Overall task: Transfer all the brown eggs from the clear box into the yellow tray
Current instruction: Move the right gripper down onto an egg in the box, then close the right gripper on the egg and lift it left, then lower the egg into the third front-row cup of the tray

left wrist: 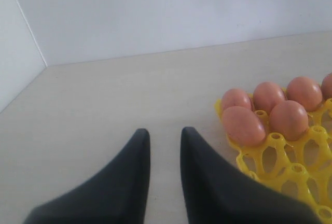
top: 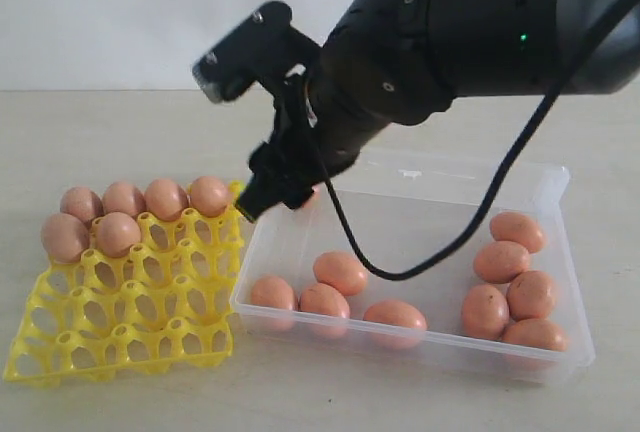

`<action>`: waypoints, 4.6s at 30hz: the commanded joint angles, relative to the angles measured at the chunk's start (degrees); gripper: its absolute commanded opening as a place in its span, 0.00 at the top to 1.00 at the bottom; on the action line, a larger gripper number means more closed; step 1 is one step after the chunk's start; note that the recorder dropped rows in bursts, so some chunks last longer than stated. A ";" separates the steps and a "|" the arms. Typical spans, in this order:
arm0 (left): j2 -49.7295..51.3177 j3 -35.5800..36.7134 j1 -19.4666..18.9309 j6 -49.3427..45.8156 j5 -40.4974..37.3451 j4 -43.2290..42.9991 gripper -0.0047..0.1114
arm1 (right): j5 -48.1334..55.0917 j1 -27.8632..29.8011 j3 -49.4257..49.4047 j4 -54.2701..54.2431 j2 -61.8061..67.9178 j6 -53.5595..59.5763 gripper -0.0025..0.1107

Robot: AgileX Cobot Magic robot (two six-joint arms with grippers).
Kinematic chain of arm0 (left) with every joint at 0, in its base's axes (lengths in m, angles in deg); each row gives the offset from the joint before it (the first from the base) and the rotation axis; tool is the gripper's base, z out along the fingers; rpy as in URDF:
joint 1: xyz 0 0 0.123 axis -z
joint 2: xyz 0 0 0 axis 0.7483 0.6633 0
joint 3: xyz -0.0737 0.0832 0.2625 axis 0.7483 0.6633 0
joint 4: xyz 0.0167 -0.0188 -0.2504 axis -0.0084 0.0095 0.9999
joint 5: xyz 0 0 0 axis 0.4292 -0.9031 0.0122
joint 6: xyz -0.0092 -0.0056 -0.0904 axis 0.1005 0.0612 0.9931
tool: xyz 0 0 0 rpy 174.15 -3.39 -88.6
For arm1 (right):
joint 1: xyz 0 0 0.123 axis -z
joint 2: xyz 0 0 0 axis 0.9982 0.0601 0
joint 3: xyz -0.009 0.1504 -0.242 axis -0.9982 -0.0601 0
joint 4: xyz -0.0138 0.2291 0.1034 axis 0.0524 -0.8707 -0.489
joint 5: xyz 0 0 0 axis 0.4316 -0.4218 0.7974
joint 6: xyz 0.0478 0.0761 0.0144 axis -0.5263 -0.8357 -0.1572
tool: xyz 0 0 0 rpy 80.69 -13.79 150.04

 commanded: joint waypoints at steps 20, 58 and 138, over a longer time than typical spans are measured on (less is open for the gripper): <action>-0.11 0.22 -0.13 0.12 0.12 0.11 0.77 | 5.02 0.21 -5.28 -1.93 6.51 13.63 0.58; -0.11 0.22 -0.13 0.12 0.12 0.11 0.77 | -1.02 1.74 -5.17 -3.72 14.92 17.42 0.50; -0.11 0.22 -0.13 0.12 0.12 0.11 0.77 | -58.18 -2.26 1.70 -1.70 25.29 -14.68 0.97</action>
